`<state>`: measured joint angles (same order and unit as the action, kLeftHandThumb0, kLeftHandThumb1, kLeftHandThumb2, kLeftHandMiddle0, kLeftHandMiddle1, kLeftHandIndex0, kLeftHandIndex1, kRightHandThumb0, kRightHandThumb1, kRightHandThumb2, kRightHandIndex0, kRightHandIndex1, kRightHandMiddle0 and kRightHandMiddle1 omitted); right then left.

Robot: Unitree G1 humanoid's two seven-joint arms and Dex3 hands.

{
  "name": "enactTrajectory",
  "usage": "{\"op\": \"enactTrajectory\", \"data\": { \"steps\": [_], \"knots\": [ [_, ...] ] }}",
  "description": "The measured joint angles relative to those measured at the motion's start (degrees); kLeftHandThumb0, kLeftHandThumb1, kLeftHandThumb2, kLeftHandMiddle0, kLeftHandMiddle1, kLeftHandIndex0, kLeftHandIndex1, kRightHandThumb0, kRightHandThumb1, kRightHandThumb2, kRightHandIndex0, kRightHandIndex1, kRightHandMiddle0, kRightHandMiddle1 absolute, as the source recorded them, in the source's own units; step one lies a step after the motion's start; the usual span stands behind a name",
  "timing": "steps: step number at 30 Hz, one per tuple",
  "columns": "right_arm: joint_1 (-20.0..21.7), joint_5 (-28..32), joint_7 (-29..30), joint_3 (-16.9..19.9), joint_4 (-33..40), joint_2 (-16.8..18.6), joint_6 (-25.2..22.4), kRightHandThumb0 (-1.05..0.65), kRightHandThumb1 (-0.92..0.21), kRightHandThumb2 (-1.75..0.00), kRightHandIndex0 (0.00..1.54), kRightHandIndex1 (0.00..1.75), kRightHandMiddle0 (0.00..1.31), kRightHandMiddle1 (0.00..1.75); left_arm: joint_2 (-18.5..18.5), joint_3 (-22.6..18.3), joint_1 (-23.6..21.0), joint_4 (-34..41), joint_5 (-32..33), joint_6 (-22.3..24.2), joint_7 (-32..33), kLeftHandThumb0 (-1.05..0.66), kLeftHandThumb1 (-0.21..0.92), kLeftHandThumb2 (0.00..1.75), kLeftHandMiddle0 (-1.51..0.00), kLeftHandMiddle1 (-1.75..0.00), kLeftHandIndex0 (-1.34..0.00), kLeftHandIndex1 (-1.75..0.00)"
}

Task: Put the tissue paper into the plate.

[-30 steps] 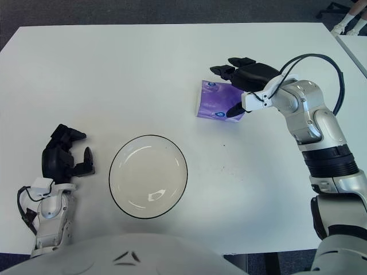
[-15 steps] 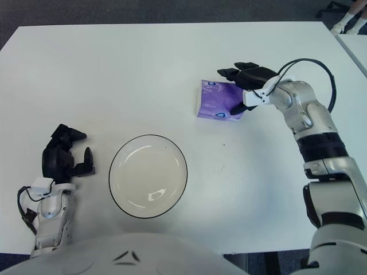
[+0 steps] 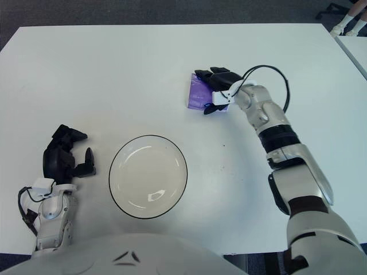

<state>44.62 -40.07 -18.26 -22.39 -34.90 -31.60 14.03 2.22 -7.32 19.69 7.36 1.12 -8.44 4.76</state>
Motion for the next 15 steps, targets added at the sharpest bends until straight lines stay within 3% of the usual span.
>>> {"op": "enactTrajectory", "data": {
  "steps": [15],
  "knots": [
    [0.5, 0.1, 1.6, -3.1, -3.5, 2.5, -2.4, -1.05, -0.73, -0.29, 0.0, 0.0, 0.0, 0.0, 0.6, 0.1, 1.2, 0.4, -0.1, 0.0, 0.3, -0.01, 0.01, 1.66, -0.83, -1.75, -0.66, -1.68]
  ]
}}
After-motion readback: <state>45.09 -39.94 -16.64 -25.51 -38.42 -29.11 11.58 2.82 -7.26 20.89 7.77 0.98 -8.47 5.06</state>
